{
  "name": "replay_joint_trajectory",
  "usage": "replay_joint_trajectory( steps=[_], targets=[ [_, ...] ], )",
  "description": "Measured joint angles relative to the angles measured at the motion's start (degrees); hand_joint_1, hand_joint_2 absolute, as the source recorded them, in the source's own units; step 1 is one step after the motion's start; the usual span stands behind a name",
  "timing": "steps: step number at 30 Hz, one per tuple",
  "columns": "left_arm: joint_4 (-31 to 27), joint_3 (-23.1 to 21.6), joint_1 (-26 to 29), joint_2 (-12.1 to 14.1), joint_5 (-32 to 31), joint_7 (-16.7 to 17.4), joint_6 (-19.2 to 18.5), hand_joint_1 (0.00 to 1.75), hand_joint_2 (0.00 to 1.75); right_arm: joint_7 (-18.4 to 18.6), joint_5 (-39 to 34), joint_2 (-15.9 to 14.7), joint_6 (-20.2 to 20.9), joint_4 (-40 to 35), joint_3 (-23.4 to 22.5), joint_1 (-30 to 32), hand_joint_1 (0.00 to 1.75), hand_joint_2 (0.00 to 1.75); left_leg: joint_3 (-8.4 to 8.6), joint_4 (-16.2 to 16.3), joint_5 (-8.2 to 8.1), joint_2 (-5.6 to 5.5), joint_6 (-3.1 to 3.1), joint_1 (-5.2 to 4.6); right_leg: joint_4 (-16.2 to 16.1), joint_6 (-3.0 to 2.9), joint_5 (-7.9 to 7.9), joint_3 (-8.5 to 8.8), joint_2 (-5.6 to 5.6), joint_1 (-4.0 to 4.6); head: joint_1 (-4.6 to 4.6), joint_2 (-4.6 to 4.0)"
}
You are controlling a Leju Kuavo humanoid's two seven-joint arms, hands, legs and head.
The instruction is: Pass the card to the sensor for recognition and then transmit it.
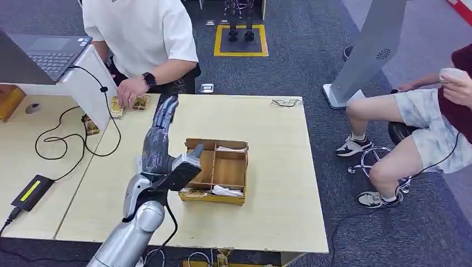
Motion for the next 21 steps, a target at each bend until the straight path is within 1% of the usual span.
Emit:
replay_joint_trajectory(
  steps=[5, 11, 14, 17, 21],
  targets=[
    [-2.65, 0.00, 1.94, 1.05, -0.55, -0.15, 0.44, 0.00, 1.75, -0.02, 0.02, 0.18, 0.09, -0.37, -0.35, 0.23, 0.00, 1.75, 0.00, 0.00, 0.00, 0.00, 0.00, 0.00, 0.00, 0.00, 0.00, 0.01, 0.00, 0.00, 0.00, 0.00],
    [-7.06, 0.00, 6.38, 2.58, -1.25, -2.10, 2.32, 0.00, 1.75, -0.33, -0.11, 0.59, 0.07, -1.07, -1.44, 0.66, 0.00, 1.75, -0.01, -0.01, -0.01, 0.00, 0.00, 0.00, 0.00, 0.00, -0.02, 0.00, 0.00, 0.00, 0.00, 0.00],
    [-9.22, 0.00, 8.93, 3.15, -1.57, -2.32, 3.39, 0.00, 1.75, -0.20, -0.50, 0.85, 0.11, -1.60, -2.01, 0.92, 0.00, 1.75, -0.01, -0.01, -0.03, 0.00, -0.01, 0.00, 0.00, 0.02, -0.04, 0.00, 0.00, 0.00, 0.02, 0.00],
    [-10.97, 0.00, 11.40, 3.48, -1.70, -3.21, 4.07, 0.00, 1.75, -0.20, -0.61, 1.29, 0.35, -2.38, -2.77, 1.23, 0.00, 1.75, -0.01, -0.01, -0.03, 0.00, -0.01, 0.00, 0.00, 0.02, -0.05, -0.01, -0.01, 0.00, 0.02, 0.00],
    [-12.09, 0.00, 12.81, 3.76, -2.36, -3.19, 4.50, 0.00, 1.75, -0.24, -0.37, 1.64, 0.42, -2.95, -3.19, 1.36, 0.00, 1.75, 0.00, -0.02, -0.03, 0.00, -0.02, 0.00, 0.00, 0.02, -0.04, 0.00, -0.01, 0.00, 0.00, 0.00]
  ],
)
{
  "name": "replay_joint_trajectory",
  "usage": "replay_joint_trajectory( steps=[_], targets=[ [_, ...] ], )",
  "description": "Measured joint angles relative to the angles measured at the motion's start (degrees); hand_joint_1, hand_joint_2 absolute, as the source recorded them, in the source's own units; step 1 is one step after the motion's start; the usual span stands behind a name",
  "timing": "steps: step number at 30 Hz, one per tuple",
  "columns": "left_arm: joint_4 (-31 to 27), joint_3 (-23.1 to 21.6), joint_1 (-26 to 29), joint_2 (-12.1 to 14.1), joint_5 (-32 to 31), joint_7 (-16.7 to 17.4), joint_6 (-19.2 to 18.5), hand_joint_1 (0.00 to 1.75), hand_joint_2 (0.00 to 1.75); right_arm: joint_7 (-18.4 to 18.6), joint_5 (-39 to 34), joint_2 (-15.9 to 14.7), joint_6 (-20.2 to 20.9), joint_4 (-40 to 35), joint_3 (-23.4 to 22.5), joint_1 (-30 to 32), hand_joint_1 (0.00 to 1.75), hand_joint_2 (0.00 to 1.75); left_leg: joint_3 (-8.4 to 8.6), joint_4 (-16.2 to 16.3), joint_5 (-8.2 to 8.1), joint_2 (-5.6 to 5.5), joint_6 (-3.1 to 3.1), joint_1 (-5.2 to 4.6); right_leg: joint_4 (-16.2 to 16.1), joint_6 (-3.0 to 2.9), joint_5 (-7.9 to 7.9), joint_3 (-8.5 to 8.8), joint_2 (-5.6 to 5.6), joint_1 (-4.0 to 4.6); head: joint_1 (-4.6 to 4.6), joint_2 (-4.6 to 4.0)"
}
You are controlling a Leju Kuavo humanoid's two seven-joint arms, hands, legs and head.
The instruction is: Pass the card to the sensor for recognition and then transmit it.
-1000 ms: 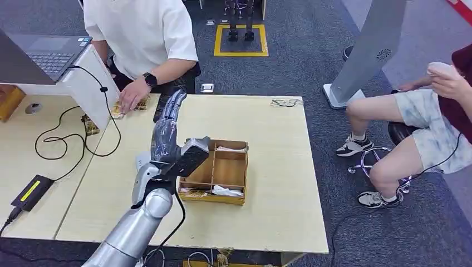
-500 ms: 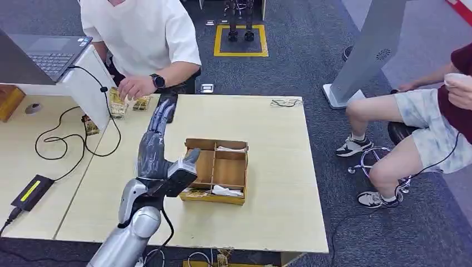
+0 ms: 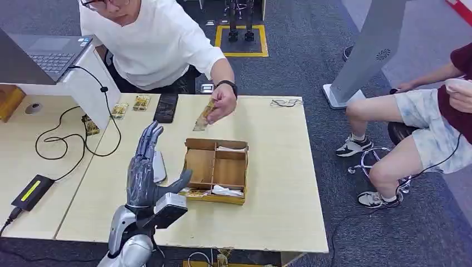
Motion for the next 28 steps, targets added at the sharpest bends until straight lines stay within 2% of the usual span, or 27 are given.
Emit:
replay_joint_trajectory(
  steps=[3, 4, 11, 28],
  targets=[
    [-0.22, 0.04, 0.77, 0.04, -0.28, 0.00, 0.85, 0.00, 1.75, -0.13, 0.90, 0.17, 0.00, -0.52, -0.50, 0.01, 0.00, 1.75, 0.00, 0.00, 0.00, 0.00, 0.00, 0.00, 0.00, 0.01, 0.01, 0.01, 0.00, 0.00, 0.02, 0.00],
    [-0.22, 0.09, 0.98, 0.04, -0.35, -0.07, 1.16, 0.00, 0.00, -0.22, 1.13, 0.22, -0.02, -0.63, -0.66, 0.00, 0.00, 1.75, 0.00, 0.00, 0.00, 0.00, 0.00, 0.00, 0.00, 0.01, 0.01, 0.01, 0.00, 0.00, 0.00, 0.00],
    [-0.22, 1.05, 1.56, -0.37, 1.84, -1.88, 2.21, 0.00, 0.00, -0.11, 1.79, 0.48, -0.04, -1.31, -1.77, 0.01, 0.00, 1.75, 0.01, 0.00, 0.01, 0.00, 0.00, 0.00, 0.00, 0.01, 0.01, 0.01, 0.00, 0.00, 0.00, 0.00],
    [-0.22, 1.33, 3.27, -1.29, 2.71, -1.90, 2.53, 0.00, 0.00, -0.11, 1.81, 1.40, 0.09, -1.94, -3.34, 0.08, 0.00, 1.75, 0.01, 0.00, 0.00, 0.00, 0.00, 0.00, 0.00, 0.01, 0.01, 0.00, 0.00, 0.00, 0.00, 0.00]
  ],
)
